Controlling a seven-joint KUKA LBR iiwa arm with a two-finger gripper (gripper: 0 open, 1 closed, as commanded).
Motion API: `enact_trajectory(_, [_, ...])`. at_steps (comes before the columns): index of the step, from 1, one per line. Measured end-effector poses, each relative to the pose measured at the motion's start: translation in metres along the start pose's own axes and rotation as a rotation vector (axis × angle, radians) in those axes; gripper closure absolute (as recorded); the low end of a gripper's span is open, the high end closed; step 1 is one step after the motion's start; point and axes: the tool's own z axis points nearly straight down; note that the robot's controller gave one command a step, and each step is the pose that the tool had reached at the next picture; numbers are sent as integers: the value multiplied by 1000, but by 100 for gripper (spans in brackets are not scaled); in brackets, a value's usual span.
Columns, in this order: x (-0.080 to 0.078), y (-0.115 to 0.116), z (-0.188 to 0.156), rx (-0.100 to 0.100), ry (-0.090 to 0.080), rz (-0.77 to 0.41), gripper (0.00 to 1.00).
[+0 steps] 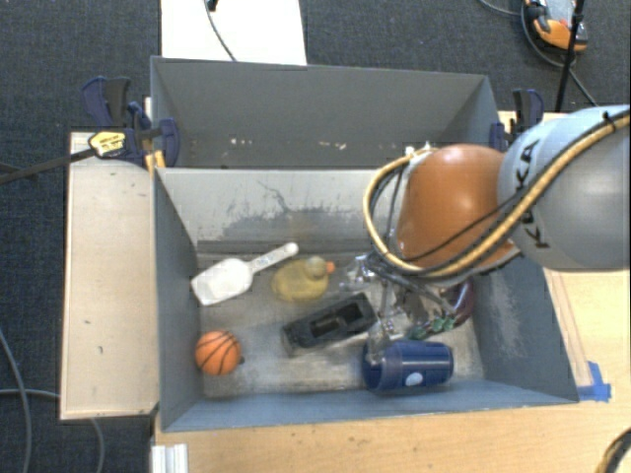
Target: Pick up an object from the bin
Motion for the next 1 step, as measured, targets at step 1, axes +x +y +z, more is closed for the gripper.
enact_trajectory(1, [7,23,19,-1,-1,105,0])
